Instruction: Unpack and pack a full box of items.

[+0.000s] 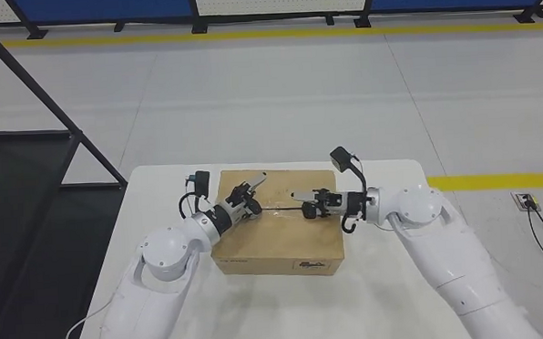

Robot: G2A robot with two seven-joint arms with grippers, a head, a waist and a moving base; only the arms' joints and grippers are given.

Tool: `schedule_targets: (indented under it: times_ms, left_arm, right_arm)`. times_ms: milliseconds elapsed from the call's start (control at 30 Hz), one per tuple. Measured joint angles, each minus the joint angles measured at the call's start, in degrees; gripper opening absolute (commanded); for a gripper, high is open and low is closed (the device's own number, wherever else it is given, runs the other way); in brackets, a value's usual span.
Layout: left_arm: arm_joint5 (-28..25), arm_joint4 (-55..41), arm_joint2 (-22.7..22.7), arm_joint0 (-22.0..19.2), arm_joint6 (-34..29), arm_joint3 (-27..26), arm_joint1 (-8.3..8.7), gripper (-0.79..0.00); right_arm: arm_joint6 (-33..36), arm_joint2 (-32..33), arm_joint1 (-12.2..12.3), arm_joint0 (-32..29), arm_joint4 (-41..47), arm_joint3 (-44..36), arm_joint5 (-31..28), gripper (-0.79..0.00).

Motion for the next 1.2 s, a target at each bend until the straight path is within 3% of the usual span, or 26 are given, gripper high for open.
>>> schedule_targets:
  times_ms: [267, 633, 1200]
  left_arm:
    - [0.18, 0.07, -0.47, 0.02, -0.09, -0.55, 0.18, 0.0]
    - [0.23, 0.24, -0.79, 0.0, 0.35, -1.24, 0.35, 0.0]
    - [0.01, 0.4, -4.97, 3.81, 2.65, -5.8, 1.24, 0.0]
  right_arm:
    - [1.42, 2.41, 0.65, -0.57, 2.72, 2.74, -1.63, 0.0]
    - [1.72, 7.59, 2.58, -4.74, 3.71, 0.51, -2.63, 0.0]
    - [1.65, 12.6, 4.56, -9.56, 5.53, -2.57, -3.06, 0.0]
